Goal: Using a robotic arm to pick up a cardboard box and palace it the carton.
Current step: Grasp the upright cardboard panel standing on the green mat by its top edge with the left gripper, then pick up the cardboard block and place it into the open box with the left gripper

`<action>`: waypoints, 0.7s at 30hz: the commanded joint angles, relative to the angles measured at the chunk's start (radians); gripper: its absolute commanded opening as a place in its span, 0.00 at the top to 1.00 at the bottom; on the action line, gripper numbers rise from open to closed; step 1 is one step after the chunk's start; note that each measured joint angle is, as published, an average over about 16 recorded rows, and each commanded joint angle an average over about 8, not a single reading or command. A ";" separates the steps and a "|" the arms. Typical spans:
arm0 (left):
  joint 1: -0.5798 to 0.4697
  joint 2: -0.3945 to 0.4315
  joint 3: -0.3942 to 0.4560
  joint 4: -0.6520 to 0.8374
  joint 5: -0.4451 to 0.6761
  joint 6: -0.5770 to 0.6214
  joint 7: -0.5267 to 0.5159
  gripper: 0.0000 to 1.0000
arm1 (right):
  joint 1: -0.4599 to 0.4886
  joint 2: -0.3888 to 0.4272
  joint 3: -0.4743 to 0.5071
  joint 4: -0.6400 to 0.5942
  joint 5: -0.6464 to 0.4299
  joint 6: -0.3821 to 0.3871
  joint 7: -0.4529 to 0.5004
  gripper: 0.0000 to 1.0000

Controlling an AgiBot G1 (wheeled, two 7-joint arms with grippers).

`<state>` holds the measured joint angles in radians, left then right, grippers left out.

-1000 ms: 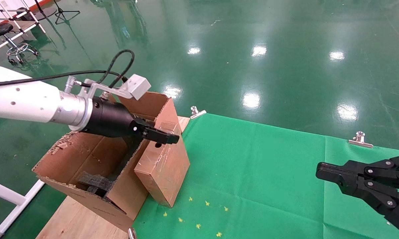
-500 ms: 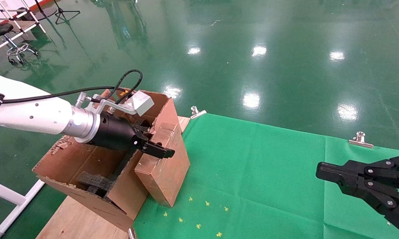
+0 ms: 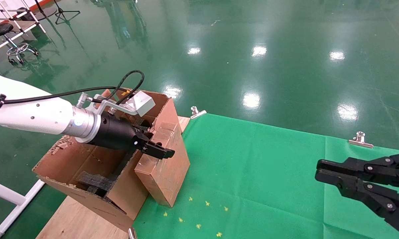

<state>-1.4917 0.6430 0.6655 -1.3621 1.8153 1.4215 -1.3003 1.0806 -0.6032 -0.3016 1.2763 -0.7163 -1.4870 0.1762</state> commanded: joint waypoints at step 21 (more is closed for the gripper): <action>-0.001 -0.001 -0.003 0.004 -0.004 0.000 -0.010 1.00 | 0.000 0.000 0.000 0.000 0.000 0.000 0.000 0.00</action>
<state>-1.4950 0.6433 0.6627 -1.3547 1.8109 1.4211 -1.2999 1.0806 -0.6032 -0.3017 1.2763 -0.7163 -1.4873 0.1762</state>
